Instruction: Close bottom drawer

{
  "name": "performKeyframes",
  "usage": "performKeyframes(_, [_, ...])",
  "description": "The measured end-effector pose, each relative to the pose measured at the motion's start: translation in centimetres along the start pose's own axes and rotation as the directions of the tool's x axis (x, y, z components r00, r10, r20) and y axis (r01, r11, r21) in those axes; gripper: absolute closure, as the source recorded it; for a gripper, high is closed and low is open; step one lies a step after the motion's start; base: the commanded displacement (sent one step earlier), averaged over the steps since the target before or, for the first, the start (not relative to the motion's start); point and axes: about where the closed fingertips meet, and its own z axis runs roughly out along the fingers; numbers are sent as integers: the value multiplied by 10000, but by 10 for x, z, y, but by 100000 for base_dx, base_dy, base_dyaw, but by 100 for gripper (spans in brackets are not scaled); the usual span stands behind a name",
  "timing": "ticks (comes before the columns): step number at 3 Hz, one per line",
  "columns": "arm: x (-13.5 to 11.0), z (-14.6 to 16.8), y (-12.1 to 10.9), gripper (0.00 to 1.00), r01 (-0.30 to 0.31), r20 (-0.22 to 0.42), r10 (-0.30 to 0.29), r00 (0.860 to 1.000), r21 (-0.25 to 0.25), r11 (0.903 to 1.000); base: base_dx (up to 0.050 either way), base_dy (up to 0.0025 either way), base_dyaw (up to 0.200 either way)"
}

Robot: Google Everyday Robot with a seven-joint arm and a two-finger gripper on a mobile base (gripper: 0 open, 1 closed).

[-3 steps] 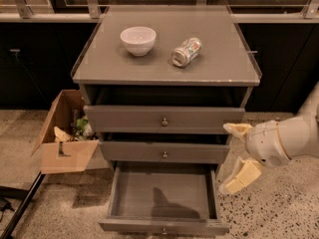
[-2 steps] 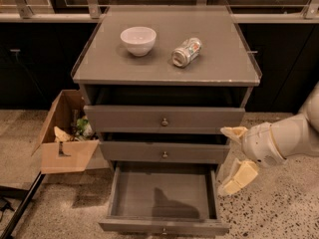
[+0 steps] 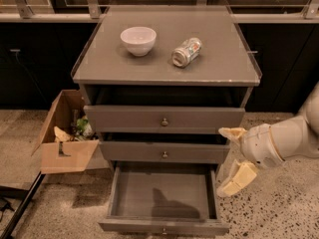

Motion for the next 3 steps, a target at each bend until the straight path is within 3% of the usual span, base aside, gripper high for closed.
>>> performKeyframes(1, [9,14,0,0,131,544,-125,9984,-110,9999,0,0,0])
performKeyframes(3, [62,69,-2,0,-291,1195,251,9925,325,9990,0,0,0])
